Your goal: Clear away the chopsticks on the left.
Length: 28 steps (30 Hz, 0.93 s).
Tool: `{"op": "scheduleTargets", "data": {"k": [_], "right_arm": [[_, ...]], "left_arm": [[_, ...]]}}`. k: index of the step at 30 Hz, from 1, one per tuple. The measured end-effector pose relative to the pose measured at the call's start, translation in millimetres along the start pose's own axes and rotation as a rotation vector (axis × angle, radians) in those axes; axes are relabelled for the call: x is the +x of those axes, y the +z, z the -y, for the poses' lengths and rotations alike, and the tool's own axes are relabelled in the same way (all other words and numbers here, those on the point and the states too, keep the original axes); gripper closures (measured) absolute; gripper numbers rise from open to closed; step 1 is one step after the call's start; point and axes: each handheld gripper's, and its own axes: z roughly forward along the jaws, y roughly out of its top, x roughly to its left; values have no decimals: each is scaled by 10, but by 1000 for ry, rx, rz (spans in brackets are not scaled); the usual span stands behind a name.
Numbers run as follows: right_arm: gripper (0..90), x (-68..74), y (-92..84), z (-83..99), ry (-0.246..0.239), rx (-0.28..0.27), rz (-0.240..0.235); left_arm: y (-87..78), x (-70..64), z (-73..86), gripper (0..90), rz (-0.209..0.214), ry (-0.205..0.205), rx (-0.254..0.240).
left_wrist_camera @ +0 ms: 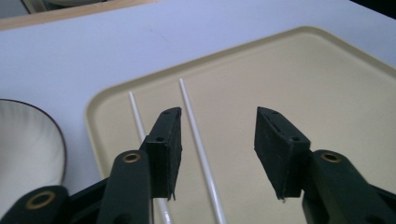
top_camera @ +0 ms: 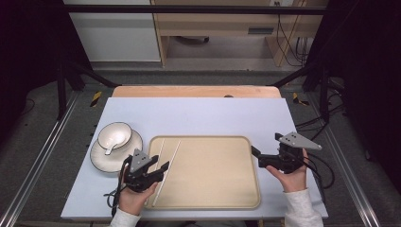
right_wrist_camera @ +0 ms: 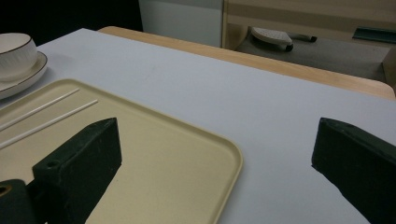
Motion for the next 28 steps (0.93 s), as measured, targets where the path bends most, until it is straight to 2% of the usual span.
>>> {"op": "scheduleTargets", "data": {"k": [3,6,11,16,19,28], "right_arm": [[19,-7,-6,1,-1,-1,2],[19,-11,-9,3,1,-3,6],[18,-21,-10,12,3,1,6],[17,-14,-9,27,-3,7,3],[17,-14,-18,39,1,7,-4],[17,-67,-1,109,22,22,0]], "left_arm": [[-74,102,5,466,4,20,-11],[-140,205,42,418,-5,16,-26],[-223,415,141,347,-31,-27,-38],[-282,588,202,279,-46,-53,-55],[-308,659,233,249,-69,-44,-56],[-411,788,272,195,-80,-91,-94]]}}
